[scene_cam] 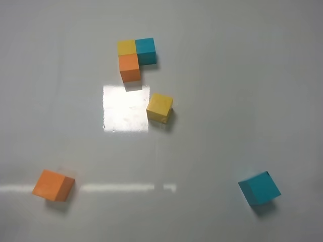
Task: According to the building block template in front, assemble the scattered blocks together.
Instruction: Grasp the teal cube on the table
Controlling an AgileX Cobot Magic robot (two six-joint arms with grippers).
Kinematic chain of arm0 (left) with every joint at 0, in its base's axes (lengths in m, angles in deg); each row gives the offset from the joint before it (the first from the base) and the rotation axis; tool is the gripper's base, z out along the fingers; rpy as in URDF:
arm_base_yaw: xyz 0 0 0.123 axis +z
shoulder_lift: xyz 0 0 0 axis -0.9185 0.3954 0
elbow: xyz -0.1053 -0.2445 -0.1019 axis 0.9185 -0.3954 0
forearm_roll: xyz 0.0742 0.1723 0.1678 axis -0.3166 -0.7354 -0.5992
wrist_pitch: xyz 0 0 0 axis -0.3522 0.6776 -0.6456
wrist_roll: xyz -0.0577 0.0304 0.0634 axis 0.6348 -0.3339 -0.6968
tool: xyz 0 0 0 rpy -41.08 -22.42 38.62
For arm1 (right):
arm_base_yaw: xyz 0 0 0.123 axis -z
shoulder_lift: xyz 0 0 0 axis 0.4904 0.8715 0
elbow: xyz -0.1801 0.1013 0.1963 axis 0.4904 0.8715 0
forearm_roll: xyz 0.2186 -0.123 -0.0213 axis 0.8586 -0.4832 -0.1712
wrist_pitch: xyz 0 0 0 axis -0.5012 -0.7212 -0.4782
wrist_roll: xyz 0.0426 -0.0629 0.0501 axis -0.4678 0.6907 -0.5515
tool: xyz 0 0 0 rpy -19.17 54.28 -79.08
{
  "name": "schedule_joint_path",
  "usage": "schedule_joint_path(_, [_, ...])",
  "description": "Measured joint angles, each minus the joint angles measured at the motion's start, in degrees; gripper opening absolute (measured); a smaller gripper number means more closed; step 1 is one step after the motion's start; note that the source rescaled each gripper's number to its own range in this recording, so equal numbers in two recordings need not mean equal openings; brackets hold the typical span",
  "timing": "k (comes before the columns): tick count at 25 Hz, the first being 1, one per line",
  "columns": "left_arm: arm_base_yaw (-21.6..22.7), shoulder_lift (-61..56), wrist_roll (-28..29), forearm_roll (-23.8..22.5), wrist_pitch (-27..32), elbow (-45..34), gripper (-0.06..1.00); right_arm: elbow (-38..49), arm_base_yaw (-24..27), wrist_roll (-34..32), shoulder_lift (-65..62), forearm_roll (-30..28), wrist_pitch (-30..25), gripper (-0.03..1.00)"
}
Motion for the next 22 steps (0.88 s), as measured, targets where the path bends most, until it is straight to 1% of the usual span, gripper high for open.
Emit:
schedule_joint_path(2, [0.0, 0.0, 0.0, 0.0, 0.0, 0.0, 0.71, -3.64, -0.75, 8.83, 5.54, 5.3, 0.02, 0.16])
schedule_joint_path(4, [0.0, 0.0, 0.0, 0.0, 0.0, 0.0, 0.71, -4.64, -2.25, 16.74, 9.98, 10.62, -0.35, 0.3])
schedule_joint_path(5, [0.0, 0.0, 0.0, 0.0, 0.0, 0.0, 0.71, -4.74, -3.37, 19.71, 12.08, 12.29, -0.93, 0.37])
schedule_joint_path(6, [0.0, 0.0, 0.0, 0.0, 0.0, 0.0, 0.71, -4.74, -4.74, 21.5, 13.94, 12.81, -1.63, 0.41])
schedule_joint_path(9, [0.0, 0.0, 0.0, 0.0, 0.0, 0.0, 0.71, -4.74, -9.37, 24.28, 17.73, 10.39, -3.3, 0.46])
schedule_joint_path(12, [0.0, 0.0, 0.0, 0.0, 0.0, 0.0, 0.71, -4.74, -15.11, 27.49, 20.64, 4.66, -3.82, 0.46])
schedule_joint_path(15, [0.0, 0.0, 0.0, 0.0, 0.0, 0.0, 0.71, -4.74, -20.59, 30.74, 22.86, 0.47, -4.13, 0.47])
schedule_joint_path(18, [0.0, 0.0, 0.0, 0.0, 0.0, 0.0, 0.71, -4.74, -24.79, 29.71, 25.35, -3.16, -4.03, 0.47])
schedule_joint_path(22, [0.0, 0.0, 0.0, 0.0, 0.0, 0.0, 0.71, -4.74, -27.69, 28.58, 28.66, -4.83, -2.12, 0.48])
